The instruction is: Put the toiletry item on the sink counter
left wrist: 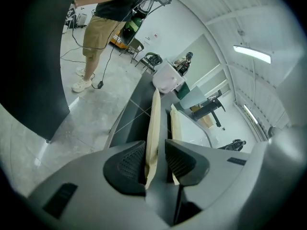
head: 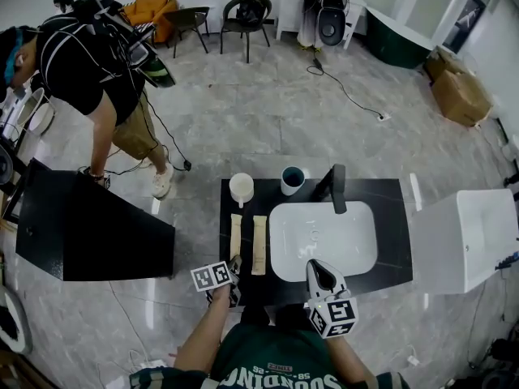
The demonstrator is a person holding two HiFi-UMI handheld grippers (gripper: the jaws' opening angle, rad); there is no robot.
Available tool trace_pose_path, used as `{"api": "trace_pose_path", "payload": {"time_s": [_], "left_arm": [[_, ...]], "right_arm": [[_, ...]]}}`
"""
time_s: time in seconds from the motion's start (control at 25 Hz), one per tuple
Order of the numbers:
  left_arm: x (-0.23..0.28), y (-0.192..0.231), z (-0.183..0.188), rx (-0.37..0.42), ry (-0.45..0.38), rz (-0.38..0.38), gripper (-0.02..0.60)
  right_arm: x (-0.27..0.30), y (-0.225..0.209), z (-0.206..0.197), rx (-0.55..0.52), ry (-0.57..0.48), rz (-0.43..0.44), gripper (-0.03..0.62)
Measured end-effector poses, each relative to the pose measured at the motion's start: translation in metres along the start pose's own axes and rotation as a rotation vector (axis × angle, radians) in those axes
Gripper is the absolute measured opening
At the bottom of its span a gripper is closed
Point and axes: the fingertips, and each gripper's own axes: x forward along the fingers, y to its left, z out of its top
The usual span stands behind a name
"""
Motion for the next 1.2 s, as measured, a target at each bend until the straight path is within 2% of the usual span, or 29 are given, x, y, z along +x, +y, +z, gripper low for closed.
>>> {"api": "trace_pose_path", "payload": {"time_s": [0.2, 0.36, 0.56, 0.64, 0.68, 0.76, 0.84, 1.08, 1.16, 1.2], "left_arm": [[-0.006, 0.000, -0.001, 0.015, -0.006, 0.008, 0.141], [-0.011, -0.002, -0.002, -0.015, -0.019, -0.007, 0.162], [-0.024, 0.005, 0.008, -0.008, -0.118, 0.054, 0.171], [-0.024, 0.010, 0.006, -0.011, -0.117, 0.062, 0.170], [-0.023, 0.013, 0.003, -0.015, -0.101, 0.062, 0.168], [-0.020, 0.016, -0.003, -0.018, -0.067, 0.061, 0.098], [-0.017, 0.015, -0.006, -0.019, -0.053, 0.054, 0.071], [-0.006, 0.008, 0.003, -0.062, -0.079, 0.037, 0.066], [-0.005, 0.008, 0.005, -0.038, -0.089, 0.053, 0.075], [-0.005, 0.008, 0.005, -0.016, -0.092, 0.067, 0.102]], "right_arm": [[-0.004, -0.001, 0.001, 0.000, -0.007, 0.006, 0.043], [-0.006, 0.002, 0.002, -0.002, -0.015, 0.012, 0.043], [-0.010, 0.004, 0.003, -0.004, -0.023, 0.014, 0.043], [-0.011, 0.004, 0.002, -0.003, -0.025, 0.012, 0.043], [-0.011, 0.004, 0.002, -0.003, -0.026, 0.011, 0.042], [-0.012, 0.005, 0.001, -0.003, -0.026, 0.010, 0.043], [-0.013, 0.006, 0.000, -0.003, -0.026, 0.009, 0.043], [-0.018, 0.008, 0.000, -0.001, -0.028, 0.001, 0.043], [-0.019, 0.008, 0.000, 0.000, -0.028, -0.002, 0.043], [-0.019, 0.008, 0.000, 0.000, -0.028, -0.003, 0.043]]}}
